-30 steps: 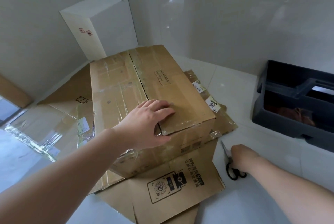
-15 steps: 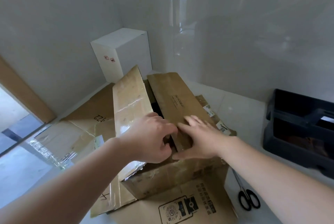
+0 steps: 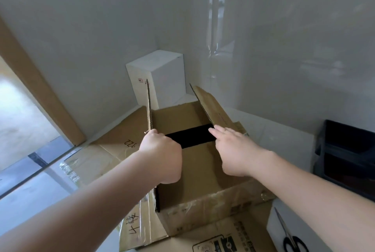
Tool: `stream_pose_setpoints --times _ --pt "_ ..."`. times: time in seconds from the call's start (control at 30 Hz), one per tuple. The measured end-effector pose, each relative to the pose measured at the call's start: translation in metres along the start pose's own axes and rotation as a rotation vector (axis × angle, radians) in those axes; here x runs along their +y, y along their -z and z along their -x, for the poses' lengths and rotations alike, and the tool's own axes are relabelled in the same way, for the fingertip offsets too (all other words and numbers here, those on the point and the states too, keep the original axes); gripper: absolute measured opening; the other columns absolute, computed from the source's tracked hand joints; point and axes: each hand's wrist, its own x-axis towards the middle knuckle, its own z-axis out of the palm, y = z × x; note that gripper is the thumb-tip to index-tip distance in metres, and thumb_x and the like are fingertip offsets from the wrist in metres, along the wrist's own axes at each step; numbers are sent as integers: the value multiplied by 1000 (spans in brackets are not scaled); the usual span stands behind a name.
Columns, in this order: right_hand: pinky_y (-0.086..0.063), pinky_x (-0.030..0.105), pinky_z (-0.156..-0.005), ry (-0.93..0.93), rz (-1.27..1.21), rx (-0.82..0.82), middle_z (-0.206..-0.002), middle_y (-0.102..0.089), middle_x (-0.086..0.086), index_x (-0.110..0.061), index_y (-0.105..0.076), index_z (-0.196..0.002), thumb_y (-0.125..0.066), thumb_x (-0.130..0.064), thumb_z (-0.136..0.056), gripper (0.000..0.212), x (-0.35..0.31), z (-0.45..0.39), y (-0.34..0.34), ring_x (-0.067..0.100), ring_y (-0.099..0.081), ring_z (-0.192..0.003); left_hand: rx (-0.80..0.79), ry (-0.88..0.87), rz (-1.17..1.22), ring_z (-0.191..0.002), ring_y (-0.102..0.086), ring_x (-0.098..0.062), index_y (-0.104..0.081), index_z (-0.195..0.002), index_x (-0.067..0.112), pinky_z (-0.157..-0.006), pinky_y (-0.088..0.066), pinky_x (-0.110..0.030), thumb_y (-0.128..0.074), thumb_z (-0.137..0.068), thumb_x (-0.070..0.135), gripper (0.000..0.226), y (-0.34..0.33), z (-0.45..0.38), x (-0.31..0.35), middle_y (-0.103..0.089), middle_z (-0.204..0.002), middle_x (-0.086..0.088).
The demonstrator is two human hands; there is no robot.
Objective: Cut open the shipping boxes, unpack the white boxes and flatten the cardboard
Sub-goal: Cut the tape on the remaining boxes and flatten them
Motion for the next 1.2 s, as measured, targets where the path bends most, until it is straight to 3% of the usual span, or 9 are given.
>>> stream_pose_setpoints --times 0.17,0.3,0.43,0.57,0.73,0.9,1.03,1.1,1.2 --pt "0 45 -118 -291 469 -159 -157 -3 26 -10 -48 -139 -42 -16 -87 53 33 4 28 34 1 -146 -198 106 -189 -128 -35 -34 -51 -132 18 -111 -21 -40 -42 -92 45 49 -10 -7 -12 -48 -134 -11" --pt "-1 50 -117 -492 606 -310 -155 -2 32 -7 -38 -144 -42 -19 -87 59 61 3 28 44 3 -143 -287 218 -154 -143 3 -46 -21 -150 10 -114 5 -59 -36 -92 54 75 -28 -13 -24 -11 -155 -26" --pt "-1 55 -115 -595 586 -282 -155 -9 29 0 -16 -150 -38 -28 -91 69 63 -10 7 54 7 -138 -218 320 -89 -143 10 -45 -5 -152 8 -105 15 -66 -34 -82 76 101 -49 -28 -31 0 -156 -27" --pt "0 63 -112 -682 455 -240 -154 2 33 -9 2 -152 -35 -55 -94 84 70 -29 -14 62 11 -134 -192 425 -21 -141 17 -45 3 -151 10 -99 19 -69 -29 -70 88 117 -77 -45 -42 13 -153 -30" --pt "-1 71 -107 -709 319 -188 -157 7 25 -19 4 -153 -29 -76 -84 95 95 -37 -43 63 8 -134 -234 590 240 -139 21 -48 12 -149 11 -99 10 -74 -28 -60 96 129 -118 -63 -44 19 -152 -28" --pt "-13 62 -110 -719 45 -224 -158 6 16 -19 0 -153 -23 -78 -83 95 130 -31 -75 54 -2 -138 -278 676 605 -142 12 -44 16 -148 8 -110 -6 -65 -33 -54 98 139 -145 -82 -35 14 -154 -27" --pt "-28 52 -109 -740 -217 -244 -159 -3 16 -16 0 -152 -20 -73 -88 89 128 -39 -97 44 -18 -139 -264 615 896 -137 -24 -42 -5 -147 0 -113 -26 -45 -48 -66 86 126 -157 -95 -33 -20 -148 -31" --pt "-32 45 -108 -729 -376 -215 -159 -12 14 -13 -1 -153 -21 -69 -91 86 129 -44 -105 36 -27 -139 -232 558 1195 -114 -49 -30 -32 -132 4 -94 -46 -38 -61 -75 69 92 -163 -100 -34 -47 -129 -18" --pt "-25 40 -112 -705 -615 -179 -157 -22 10 -10 -13 -153 -30 -61 -95 79 133 -49 -112 29 -26 -142 -191 451 1565 -96 -58 -24 -44 -115 8 -81 -50 -34 -60 -91 39 42 -174 -105 -27 -57 -115 -15"
